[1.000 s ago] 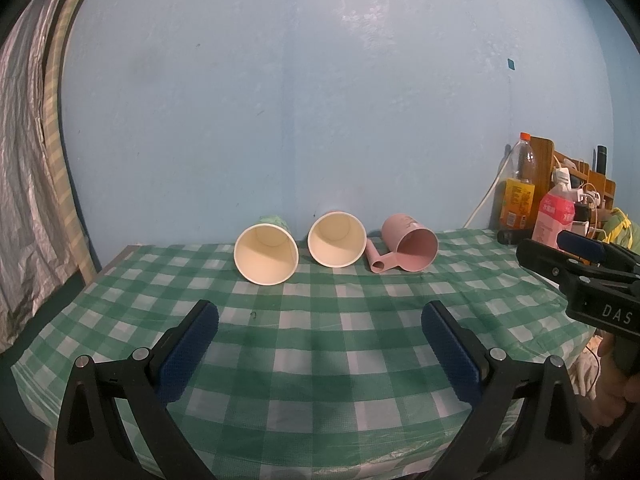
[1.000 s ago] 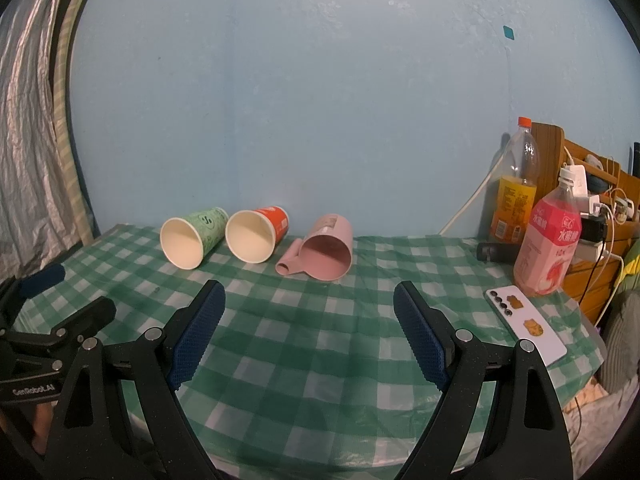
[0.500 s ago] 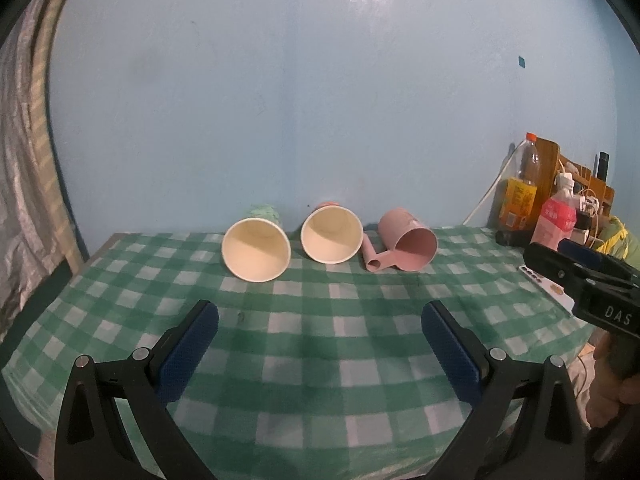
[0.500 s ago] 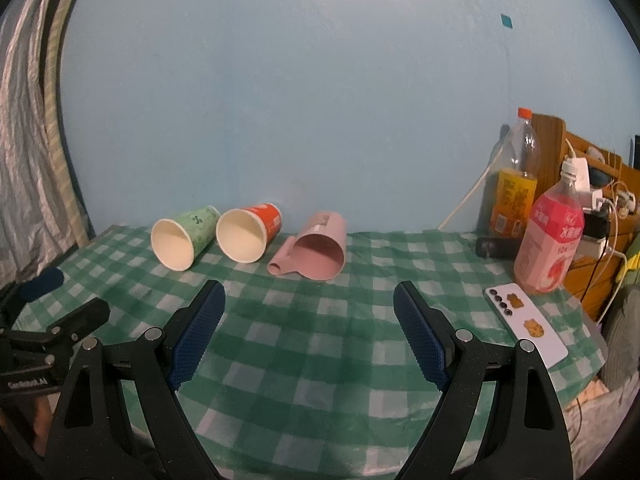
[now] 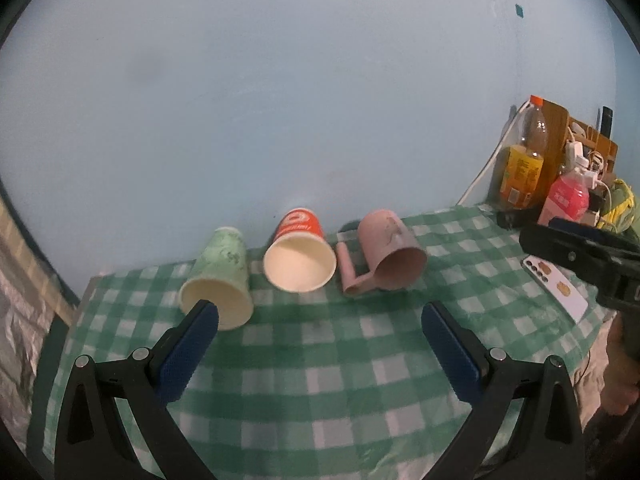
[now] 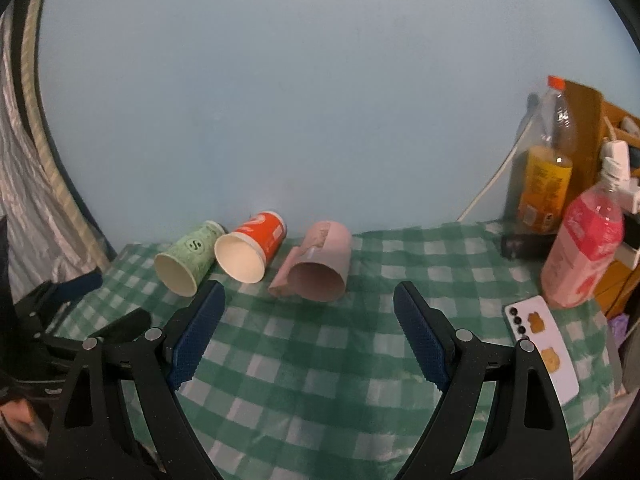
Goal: Flip cup upside down
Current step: 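Move the right gripper toward the pink mug lying on its side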
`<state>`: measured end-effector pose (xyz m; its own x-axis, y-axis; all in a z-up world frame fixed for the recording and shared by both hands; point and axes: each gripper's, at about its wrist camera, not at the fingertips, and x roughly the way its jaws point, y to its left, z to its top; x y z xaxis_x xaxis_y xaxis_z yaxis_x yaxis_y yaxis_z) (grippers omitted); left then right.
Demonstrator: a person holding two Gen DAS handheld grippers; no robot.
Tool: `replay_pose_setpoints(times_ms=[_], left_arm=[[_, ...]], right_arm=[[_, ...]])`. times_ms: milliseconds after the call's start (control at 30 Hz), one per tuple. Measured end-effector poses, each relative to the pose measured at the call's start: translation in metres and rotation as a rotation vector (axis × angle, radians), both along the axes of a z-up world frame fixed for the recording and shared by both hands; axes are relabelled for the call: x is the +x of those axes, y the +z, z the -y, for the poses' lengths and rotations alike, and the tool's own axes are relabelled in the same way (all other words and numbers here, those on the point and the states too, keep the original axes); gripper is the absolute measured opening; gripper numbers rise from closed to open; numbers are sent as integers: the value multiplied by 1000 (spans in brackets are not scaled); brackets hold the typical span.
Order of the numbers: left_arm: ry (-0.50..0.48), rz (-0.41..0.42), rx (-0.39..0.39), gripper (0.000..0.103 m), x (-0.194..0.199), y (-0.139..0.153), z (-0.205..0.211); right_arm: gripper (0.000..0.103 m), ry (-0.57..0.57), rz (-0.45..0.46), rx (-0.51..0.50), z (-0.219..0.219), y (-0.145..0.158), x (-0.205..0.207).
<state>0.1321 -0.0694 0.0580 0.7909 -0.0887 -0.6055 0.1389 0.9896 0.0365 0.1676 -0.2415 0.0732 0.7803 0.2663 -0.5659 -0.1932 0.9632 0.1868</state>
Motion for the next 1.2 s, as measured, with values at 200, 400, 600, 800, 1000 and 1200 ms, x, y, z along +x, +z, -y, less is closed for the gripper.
replay_pose_setpoints(times_ms=[200,400,600,800,1000,1200], left_arm=[[2,-94,52,103,47,-3,33],[3,-183,96,103,88,-14,61],[29,-271,70,103,130,-30,71],[28,-339,26,103,160,-49,85],[9,-396,3,102,178,-67,107],[7,-418,36,101,193,-79,123]], right_arm=[[85,23,-125,64,17,1,37],[85,16,-250,128,35,-5,75],[85,-21,-345,168,52,-23,108],[85,-65,-414,214,73,-48,140],[85,-114,-427,216,81,-64,160],[85,-108,-436,221,81,-70,173]])
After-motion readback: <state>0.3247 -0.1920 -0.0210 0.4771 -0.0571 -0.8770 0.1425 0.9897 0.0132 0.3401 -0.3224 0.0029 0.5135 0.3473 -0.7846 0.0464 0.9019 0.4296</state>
